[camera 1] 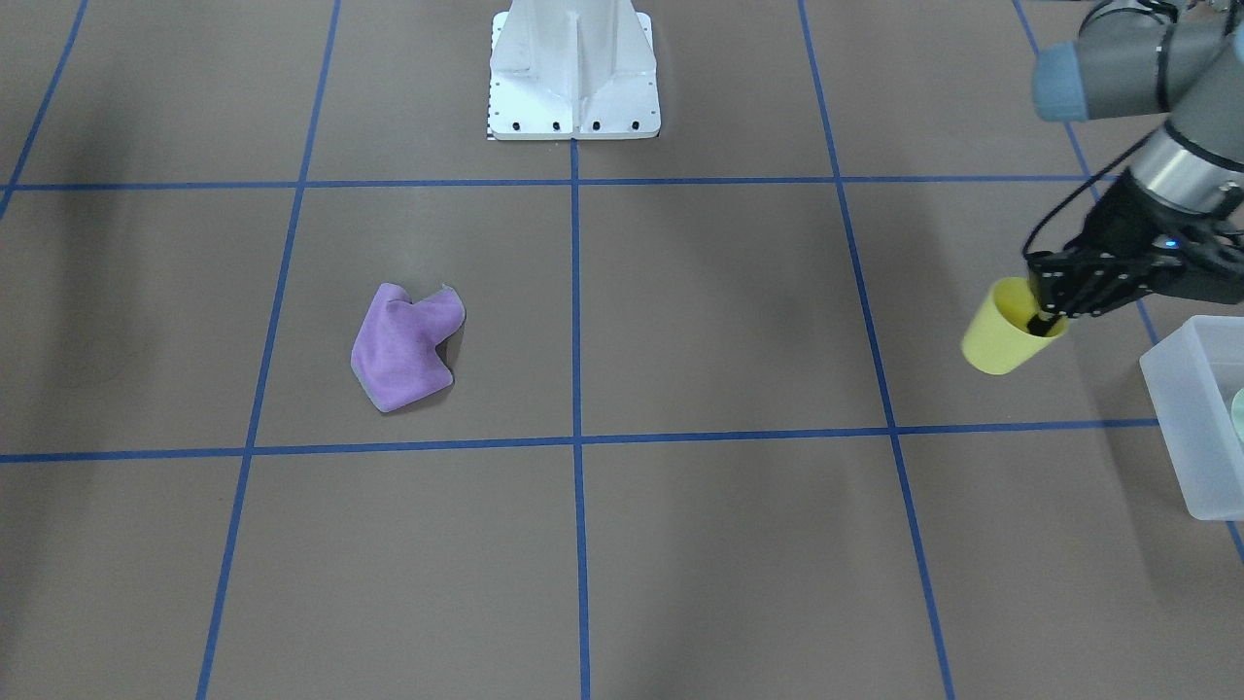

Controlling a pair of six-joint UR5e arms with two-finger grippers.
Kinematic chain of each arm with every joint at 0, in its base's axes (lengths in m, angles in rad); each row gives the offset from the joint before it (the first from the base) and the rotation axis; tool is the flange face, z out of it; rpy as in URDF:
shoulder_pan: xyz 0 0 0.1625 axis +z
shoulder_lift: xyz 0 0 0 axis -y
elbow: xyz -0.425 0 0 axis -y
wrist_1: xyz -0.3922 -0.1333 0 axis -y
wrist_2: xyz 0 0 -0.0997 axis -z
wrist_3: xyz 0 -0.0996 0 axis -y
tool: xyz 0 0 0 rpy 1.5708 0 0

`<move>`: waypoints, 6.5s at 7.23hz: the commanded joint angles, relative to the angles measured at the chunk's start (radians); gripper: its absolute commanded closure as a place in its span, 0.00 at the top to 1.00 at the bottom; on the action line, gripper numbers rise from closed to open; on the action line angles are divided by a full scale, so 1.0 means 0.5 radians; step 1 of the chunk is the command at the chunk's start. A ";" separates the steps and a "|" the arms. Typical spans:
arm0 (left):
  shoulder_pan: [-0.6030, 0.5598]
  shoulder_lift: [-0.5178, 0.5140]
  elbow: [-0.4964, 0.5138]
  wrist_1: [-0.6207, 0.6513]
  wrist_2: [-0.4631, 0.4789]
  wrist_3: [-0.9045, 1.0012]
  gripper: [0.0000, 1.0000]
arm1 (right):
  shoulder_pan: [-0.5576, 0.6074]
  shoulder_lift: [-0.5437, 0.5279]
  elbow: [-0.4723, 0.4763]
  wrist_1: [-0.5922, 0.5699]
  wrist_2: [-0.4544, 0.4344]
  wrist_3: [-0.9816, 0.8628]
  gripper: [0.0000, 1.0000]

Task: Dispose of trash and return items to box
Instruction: 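Carry the yellow cup with the left gripper and set it in the bowl, then reach the right gripper down to the purple cloth and grasp it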

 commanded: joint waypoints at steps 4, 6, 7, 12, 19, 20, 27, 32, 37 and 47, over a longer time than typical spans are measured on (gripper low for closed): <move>-0.741 -0.202 0.984 0.112 -0.066 1.428 0.00 | -0.006 0.000 0.003 0.000 0.001 -0.003 1.00; -0.735 -0.312 1.594 -0.414 -0.038 1.420 0.00 | -0.015 0.003 0.003 0.000 0.001 -0.003 1.00; -0.723 -0.325 1.682 -0.462 -0.032 1.417 0.00 | -0.015 0.012 0.006 0.000 0.001 0.000 1.00; -0.508 -0.301 1.726 -0.643 -0.026 1.123 0.00 | -0.024 0.018 0.006 0.000 -0.002 -0.003 1.00; -0.623 -0.301 1.351 -0.290 -0.032 1.224 0.98 | -0.043 0.025 0.012 0.000 0.001 0.037 1.00; -0.697 -0.280 1.042 0.095 -0.053 1.230 0.98 | -0.085 0.025 0.052 0.000 -0.002 0.122 1.00; -0.891 0.208 0.002 1.170 -0.204 1.531 0.98 | -1.025 0.370 0.230 0.154 -0.675 1.510 1.00; -0.907 0.212 0.011 1.167 -0.216 1.531 0.98 | -1.696 1.178 0.142 -0.497 -1.189 2.105 1.00; -0.903 0.304 0.039 1.142 -0.222 1.537 0.98 | -1.810 1.326 -0.107 -0.500 -1.472 2.016 0.89; -0.897 0.331 0.088 1.136 -0.228 1.540 0.98 | -1.828 1.270 -0.196 -0.506 -1.601 1.924 0.01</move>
